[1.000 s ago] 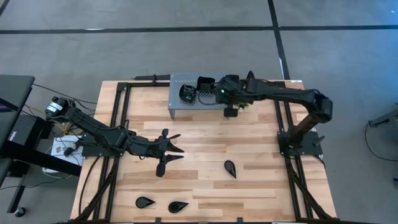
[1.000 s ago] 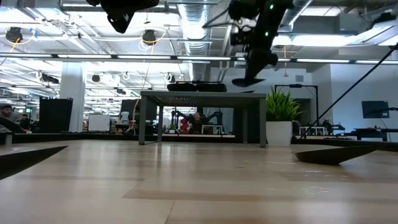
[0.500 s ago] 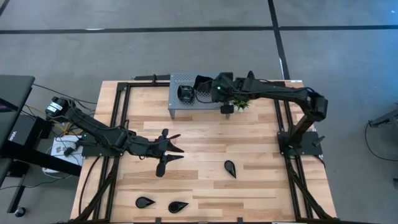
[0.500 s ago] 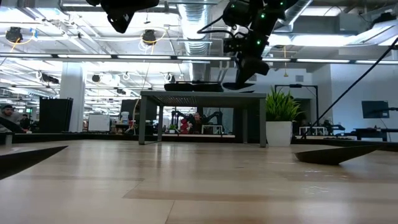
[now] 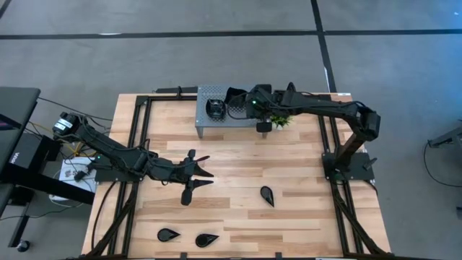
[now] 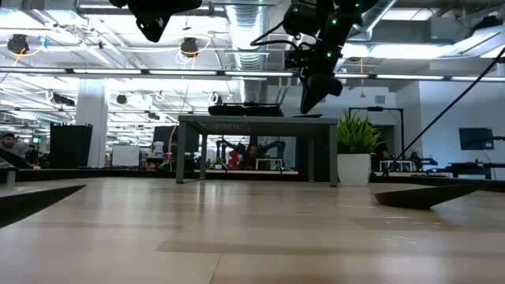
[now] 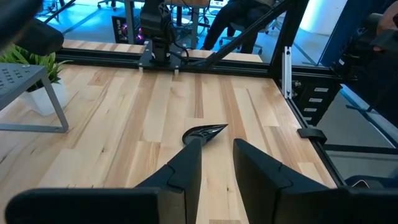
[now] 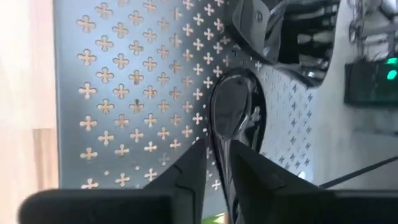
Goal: Pick & Place Mini shaped plates
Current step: Stack the black drop-shaped plate on top of the stacked black drop-shaped plates on the shelf
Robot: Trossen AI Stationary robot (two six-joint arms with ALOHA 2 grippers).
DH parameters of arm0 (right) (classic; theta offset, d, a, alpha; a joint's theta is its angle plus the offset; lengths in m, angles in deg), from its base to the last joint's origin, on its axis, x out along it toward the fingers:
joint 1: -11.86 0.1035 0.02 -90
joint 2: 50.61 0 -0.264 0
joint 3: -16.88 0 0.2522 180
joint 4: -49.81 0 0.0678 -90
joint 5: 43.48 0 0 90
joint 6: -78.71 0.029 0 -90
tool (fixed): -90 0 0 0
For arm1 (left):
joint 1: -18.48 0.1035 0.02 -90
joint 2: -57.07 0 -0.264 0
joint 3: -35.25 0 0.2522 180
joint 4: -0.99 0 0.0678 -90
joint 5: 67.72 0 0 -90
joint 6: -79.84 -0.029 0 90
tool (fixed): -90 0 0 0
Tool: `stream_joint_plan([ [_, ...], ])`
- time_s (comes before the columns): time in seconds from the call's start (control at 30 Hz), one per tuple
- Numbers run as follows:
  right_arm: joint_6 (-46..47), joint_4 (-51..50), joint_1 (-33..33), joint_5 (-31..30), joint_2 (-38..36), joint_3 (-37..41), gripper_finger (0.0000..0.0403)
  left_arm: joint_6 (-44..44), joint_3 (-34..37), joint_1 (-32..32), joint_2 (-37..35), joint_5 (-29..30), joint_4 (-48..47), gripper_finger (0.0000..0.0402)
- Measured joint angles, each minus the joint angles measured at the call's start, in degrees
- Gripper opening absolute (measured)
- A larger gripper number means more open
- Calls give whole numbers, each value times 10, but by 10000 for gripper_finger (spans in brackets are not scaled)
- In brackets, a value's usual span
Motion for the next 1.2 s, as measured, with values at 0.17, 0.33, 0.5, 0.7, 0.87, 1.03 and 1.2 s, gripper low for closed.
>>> stream_joint_plan([
  [0.17, 42, -40, 31, -1, -5, 0, 85, 0, 0, 0, 0, 0, 0, 94],
  [0.33, 169, -144, 108, 0, -11, -22, 90, 0, 0, 0, 0, 0, 0, 94],
  [0.5, 345, -214, 215, 68, -17, -26, 91, 0, 0, 0, 0, 0, 0, 94],
  [0.7, 502, -191, 362, 149, -17, 35, 91, 0, 0, 0, 0, 0, 0, 94],
  [0.87, 727, -70, 468, 153, -8, 117, 91, 0, 0, 0, 0, 0, 0, 94],
  [1.03, 813, 26, 532, 128, 7, 151, 91, 0, 0, 0, 0, 0, 1, 94],
  [1.2, 829, 64, 545, 72, 40, 149, 91, 0, 1, 0, 0, 0, 11, 94],
])
